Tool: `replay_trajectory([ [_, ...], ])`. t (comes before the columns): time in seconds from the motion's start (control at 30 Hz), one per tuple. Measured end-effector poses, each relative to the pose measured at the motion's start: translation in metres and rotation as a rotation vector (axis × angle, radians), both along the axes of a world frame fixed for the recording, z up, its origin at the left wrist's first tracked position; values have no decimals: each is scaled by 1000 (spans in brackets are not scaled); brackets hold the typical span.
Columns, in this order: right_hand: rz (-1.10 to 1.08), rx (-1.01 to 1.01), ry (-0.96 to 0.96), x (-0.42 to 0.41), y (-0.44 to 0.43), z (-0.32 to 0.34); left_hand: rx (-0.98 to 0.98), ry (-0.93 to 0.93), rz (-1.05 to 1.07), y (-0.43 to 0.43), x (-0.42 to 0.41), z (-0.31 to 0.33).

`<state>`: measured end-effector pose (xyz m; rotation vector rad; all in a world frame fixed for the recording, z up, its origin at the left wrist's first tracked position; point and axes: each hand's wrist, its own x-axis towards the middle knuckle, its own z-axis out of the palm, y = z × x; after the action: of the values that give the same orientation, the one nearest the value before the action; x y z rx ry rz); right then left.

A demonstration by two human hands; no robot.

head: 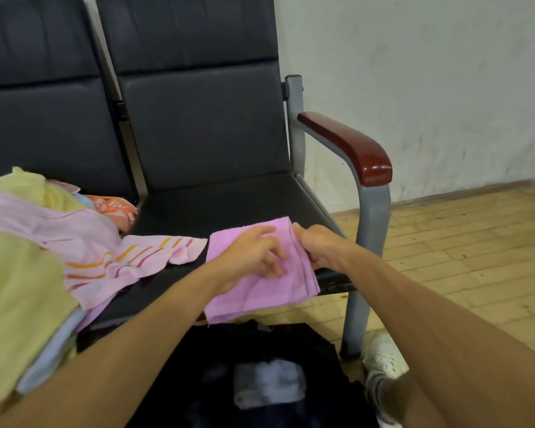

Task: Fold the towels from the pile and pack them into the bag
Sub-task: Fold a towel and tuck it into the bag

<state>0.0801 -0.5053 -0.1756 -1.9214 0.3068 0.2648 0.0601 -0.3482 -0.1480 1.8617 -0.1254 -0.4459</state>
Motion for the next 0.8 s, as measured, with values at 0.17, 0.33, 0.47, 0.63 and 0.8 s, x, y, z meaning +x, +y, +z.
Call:
replay_trajectory([
  [0.17, 68, -154, -19, -1, 5, 2, 125, -198, 192, 73, -5, 2],
  [0.33, 155, -535, -217, -2, 23, 5, 218, -217, 209, 120, -30, -14],
  [0.47, 203, -573, -400, -5, 42, 13, 194, -166, 231, 131, -39, -19],
  [0.63, 262, -686, -575, -16, 66, 25, 4, -150, 334, 131, -42, -7],
  [0.8, 282, -250, -583, -32, 94, 42, -116, -66, 511, 130, -51, -25],
])
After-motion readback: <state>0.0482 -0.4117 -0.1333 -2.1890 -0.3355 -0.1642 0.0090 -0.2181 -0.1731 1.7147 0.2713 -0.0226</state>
